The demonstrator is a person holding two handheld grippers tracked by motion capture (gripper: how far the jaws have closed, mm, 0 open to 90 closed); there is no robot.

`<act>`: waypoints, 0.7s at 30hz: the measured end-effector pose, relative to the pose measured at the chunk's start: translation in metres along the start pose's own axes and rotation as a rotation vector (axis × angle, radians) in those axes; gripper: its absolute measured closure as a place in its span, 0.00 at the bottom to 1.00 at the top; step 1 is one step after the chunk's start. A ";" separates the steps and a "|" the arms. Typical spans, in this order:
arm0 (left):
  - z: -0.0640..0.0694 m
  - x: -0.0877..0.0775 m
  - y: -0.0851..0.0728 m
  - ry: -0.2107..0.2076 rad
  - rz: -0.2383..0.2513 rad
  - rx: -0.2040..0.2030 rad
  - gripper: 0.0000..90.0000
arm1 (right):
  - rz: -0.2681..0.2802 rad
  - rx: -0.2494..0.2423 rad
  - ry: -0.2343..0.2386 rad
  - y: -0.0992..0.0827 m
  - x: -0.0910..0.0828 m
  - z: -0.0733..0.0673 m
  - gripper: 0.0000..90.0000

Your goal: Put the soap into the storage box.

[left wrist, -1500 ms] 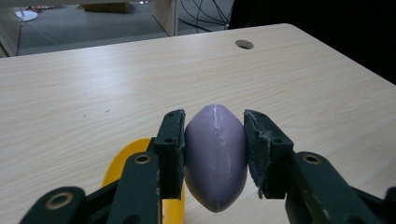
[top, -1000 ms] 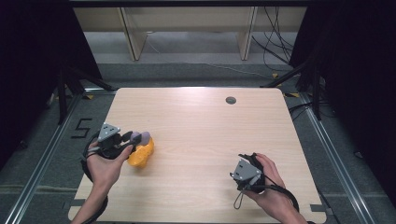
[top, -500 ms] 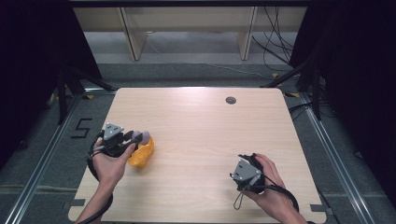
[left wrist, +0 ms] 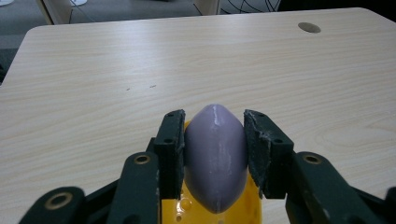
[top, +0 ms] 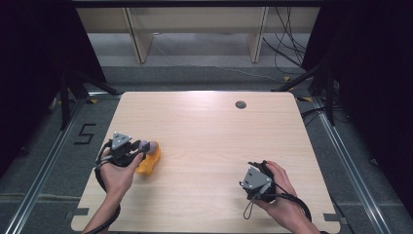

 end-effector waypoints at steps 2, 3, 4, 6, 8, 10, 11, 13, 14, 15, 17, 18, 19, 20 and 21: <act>-0.001 0.000 -0.002 0.002 0.008 -0.006 0.66 | 0.011 -0.018 0.003 0.001 0.001 0.000 0.36; -0.001 0.000 -0.002 0.002 0.013 -0.003 0.66 | 0.014 -0.019 -0.001 0.001 0.001 0.001 0.36; -0.001 0.000 -0.002 0.002 0.013 -0.003 0.66 | 0.014 -0.019 -0.001 0.001 0.001 0.001 0.36; -0.001 0.001 -0.004 -0.002 0.013 0.002 0.66 | 0.014 -0.016 0.002 0.002 0.001 0.000 0.36; 0.000 0.001 -0.004 -0.012 0.022 0.000 0.66 | 0.013 -0.015 0.002 0.002 0.001 0.000 0.36; 0.000 -0.001 -0.006 -0.009 0.002 -0.004 0.65 | 0.011 -0.016 0.004 0.001 0.001 -0.001 0.36; 0.001 -0.002 -0.007 -0.013 -0.004 -0.005 0.65 | 0.011 -0.016 0.005 0.001 0.001 -0.001 0.36; 0.002 -0.004 -0.009 -0.007 -0.026 -0.004 0.65 | 0.000 -0.002 0.004 0.001 0.000 -0.002 0.36; 0.003 -0.005 -0.010 -0.004 -0.039 -0.004 0.65 | 0.013 -0.023 0.007 0.001 0.001 -0.001 0.36; 0.003 -0.005 -0.010 -0.004 -0.039 -0.004 0.65 | 0.000 -0.002 0.006 0.001 0.000 -0.002 0.36; 0.005 -0.007 -0.016 -0.015 -0.093 -0.007 0.65 | 0.000 -0.001 0.006 0.001 0.000 -0.002 0.36; 0.005 -0.007 -0.016 -0.015 -0.093 -0.007 0.65 | 0.000 -0.001 0.006 0.001 0.000 -0.002 0.36; 0.006 -0.007 -0.020 -0.018 -0.119 -0.007 0.65 | -0.001 -0.001 0.007 0.001 0.000 -0.003 0.36; 0.006 -0.007 -0.022 -0.012 -0.132 -0.012 0.65 | -0.001 -0.002 0.009 0.001 0.000 -0.003 0.36; 0.004 -0.008 -0.024 -0.013 -0.160 0.004 0.65 | -0.001 -0.002 0.009 0.001 0.000 -0.003 0.36</act>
Point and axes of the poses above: each handheld gripper's, and its own axes: x roughly forward along the jaws, y roughly out of its top, z roughly to its right, the point moved 7 cm from there along x, roughly forward along the jaws, and after that the axes turned 15 degrees about -y, right-handed, at the moved point
